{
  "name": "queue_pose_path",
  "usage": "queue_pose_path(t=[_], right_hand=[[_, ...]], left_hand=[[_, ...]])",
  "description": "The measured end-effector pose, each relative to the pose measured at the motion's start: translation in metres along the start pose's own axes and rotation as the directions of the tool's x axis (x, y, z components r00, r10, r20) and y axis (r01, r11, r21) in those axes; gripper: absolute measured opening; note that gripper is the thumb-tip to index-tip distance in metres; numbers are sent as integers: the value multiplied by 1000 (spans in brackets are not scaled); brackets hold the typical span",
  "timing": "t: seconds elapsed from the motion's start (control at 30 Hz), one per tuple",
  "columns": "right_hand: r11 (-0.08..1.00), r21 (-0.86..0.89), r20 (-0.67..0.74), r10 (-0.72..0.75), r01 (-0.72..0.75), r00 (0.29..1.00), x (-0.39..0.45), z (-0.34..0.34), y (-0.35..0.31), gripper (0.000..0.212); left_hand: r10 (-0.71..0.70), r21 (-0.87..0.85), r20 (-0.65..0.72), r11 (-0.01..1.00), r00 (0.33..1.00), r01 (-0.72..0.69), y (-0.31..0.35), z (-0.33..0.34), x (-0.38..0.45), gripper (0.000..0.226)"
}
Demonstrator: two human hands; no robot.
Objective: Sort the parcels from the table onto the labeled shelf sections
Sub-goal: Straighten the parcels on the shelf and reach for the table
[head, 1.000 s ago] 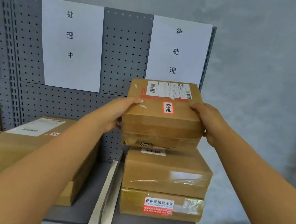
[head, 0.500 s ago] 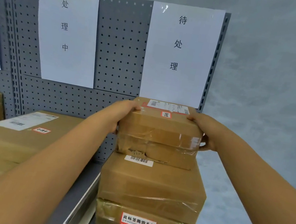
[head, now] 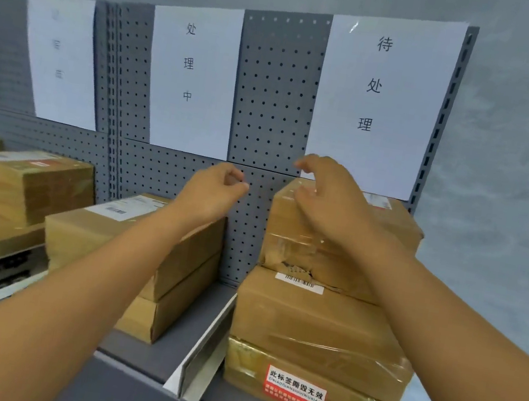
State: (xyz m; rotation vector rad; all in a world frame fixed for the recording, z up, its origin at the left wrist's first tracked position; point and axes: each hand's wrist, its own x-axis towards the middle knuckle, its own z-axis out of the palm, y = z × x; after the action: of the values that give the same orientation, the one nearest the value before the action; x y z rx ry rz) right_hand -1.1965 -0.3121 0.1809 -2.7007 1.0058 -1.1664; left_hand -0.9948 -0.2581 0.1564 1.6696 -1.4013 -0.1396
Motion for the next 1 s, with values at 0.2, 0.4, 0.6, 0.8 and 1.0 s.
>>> queue_pose_path(t=[0.2,0.4,0.6,0.8,1.0], right_hand=[[943,-9,221,-322,332,920,-6,84,-79,45],[852,210,295,-523,480,800,-37,164,-203,45],[766,318,321,-641,558,697,-76,216,-330,45],[691,307,311,-723,654,617,-102,262,-460,49],[676,381,290,-735,631,613,-112,297,-594,50]], left_hand=[[65,615,-124,788,990,26,-61,-86,-93,38],[-178,831,-229,477,957,288,-109,-183,-219,38],[-264,893,-344,206,901,401,-142,-288,-327,36],[-288,891,-400,100,870,443,-189,-392,-409,33],[-309,870,-449,61,838,489,-228,-504,-475,34]])
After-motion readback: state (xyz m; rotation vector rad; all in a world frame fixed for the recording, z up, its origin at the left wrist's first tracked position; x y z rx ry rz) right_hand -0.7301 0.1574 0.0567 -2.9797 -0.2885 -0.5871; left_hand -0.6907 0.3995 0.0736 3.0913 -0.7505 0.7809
